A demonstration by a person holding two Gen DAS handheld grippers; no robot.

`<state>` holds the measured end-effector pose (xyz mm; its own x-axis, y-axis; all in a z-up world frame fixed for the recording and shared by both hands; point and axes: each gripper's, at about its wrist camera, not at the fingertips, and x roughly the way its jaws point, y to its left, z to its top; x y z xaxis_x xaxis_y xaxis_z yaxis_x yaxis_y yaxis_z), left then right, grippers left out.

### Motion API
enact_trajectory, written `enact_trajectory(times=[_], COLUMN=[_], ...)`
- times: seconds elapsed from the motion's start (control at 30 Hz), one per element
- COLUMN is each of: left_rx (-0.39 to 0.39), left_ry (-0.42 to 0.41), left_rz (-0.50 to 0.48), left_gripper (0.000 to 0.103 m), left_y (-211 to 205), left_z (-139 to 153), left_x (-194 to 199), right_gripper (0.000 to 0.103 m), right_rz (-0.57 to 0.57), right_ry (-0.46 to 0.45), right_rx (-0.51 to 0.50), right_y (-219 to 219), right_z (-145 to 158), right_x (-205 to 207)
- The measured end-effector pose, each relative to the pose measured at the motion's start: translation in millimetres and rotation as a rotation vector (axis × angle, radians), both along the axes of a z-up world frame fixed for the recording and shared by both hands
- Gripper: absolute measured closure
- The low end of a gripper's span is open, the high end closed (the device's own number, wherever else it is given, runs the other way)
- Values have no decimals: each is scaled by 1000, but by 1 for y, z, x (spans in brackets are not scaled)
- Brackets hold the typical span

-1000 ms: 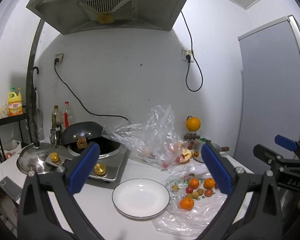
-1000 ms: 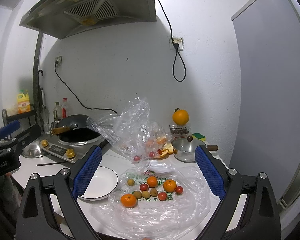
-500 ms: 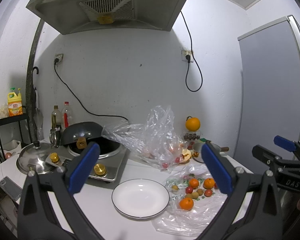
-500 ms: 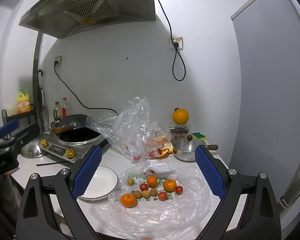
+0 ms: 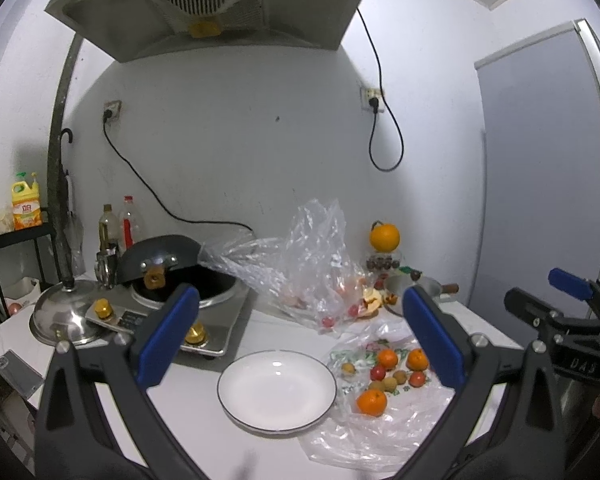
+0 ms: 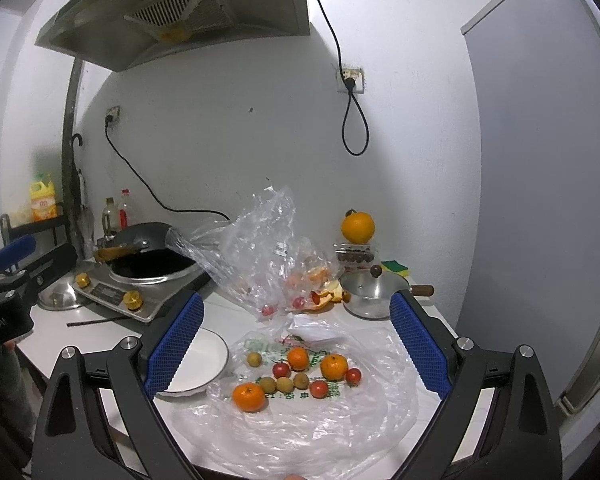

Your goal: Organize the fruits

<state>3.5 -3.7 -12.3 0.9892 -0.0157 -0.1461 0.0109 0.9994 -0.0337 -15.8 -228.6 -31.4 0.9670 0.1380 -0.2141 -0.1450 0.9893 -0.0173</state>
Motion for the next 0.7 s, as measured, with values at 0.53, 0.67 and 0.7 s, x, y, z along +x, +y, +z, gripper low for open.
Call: enact_trajectory(times=[0.53,0.67,0.7], left_rx=[86,124,128], left_ry=[182,235,246], left_rz=[-77,-108,-119], left_gripper=[0,0,0], left_y=[-47,-63,-65], left_z=[-58,-78,-83], left_x=[72,89,92], right_gripper=[7,7,7], right_rz=[-44,-34,-31], right_ry=[133,179,189], right_rx=[1,9,9], right_y=[-49,-58,-59], right_z=[-48,-62,-65], right_x=[50,64,67])
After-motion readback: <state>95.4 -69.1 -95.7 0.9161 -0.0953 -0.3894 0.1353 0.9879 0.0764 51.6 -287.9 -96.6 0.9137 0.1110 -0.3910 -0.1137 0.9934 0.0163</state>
